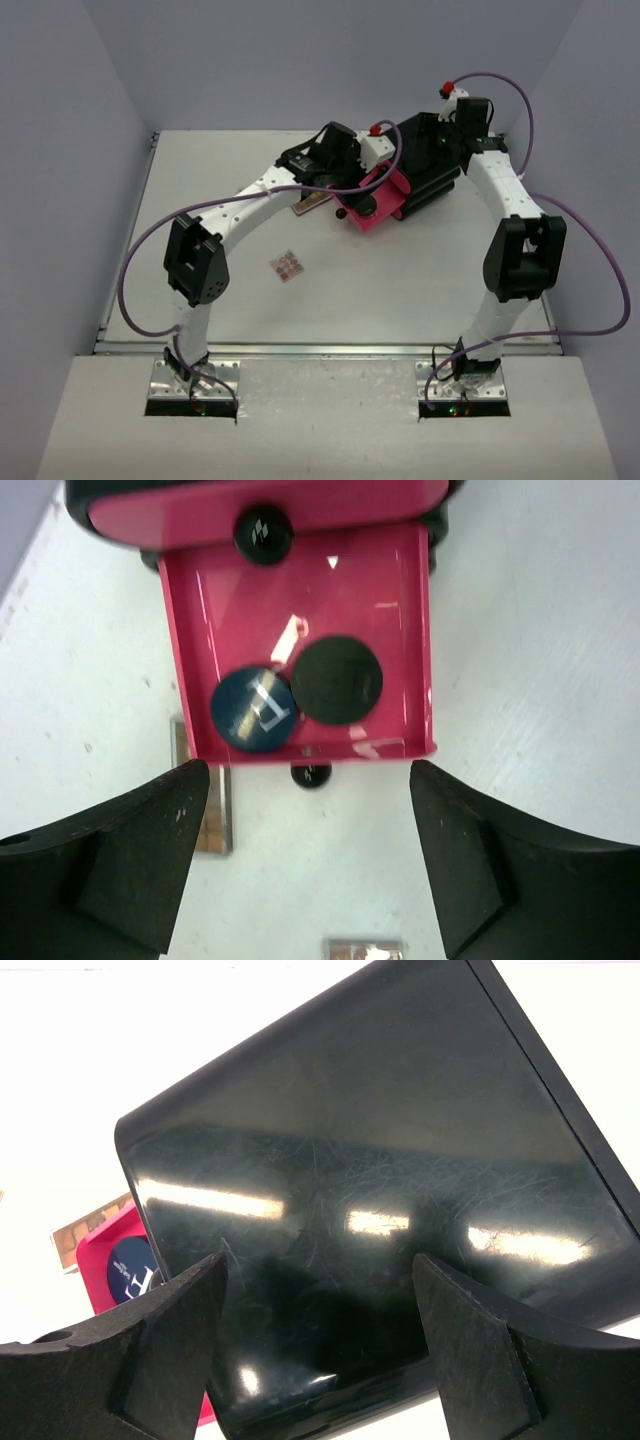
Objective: Organize the makeup
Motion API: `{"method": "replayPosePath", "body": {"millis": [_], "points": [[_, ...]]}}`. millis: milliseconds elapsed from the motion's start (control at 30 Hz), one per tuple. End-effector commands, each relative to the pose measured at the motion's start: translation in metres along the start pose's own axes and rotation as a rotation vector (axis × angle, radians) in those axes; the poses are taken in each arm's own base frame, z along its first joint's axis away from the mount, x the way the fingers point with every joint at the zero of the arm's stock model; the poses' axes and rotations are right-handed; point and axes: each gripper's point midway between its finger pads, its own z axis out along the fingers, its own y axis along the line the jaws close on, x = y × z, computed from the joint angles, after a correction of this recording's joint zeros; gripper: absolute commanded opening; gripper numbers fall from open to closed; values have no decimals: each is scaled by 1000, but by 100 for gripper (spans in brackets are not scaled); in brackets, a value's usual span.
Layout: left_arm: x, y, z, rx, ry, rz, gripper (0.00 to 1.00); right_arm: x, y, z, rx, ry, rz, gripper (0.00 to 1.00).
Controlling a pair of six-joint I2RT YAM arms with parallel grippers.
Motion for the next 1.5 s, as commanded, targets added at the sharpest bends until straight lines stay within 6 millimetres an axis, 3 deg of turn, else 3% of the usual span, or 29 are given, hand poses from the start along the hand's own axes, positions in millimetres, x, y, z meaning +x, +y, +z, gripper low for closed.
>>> {"method": "replayPosePath", "body": {"millis": [0,100,200,433,600,767,933,1167,1467], "points": [[43,8,-20,20,74,-85,74,26,-10,1,36,89,40,77],[88,20,-25,25,158,-187,64,27,-11,1,37,90,38,77],[112,20,-32,39,199,-213,60,28,-10,0,36,91,40,77],[138,14,-3,31,184,-247,66,31,-10,4,38,92,61,77],[132,7,23,33,118,-256,71,33,-12,6,49,90,67,77],[117,15,37,-29,33,-275,70,37,-14,8,56,92,81,77],[129,5,56,-5,54,-297,67,38,-15,8,60,90,90,77],[125,7,75,-23,33,-291,66,35,-15,4,68,81,87,76],[118,10,89,-31,23,-296,54,35,-18,2,81,80,73,77]]}}
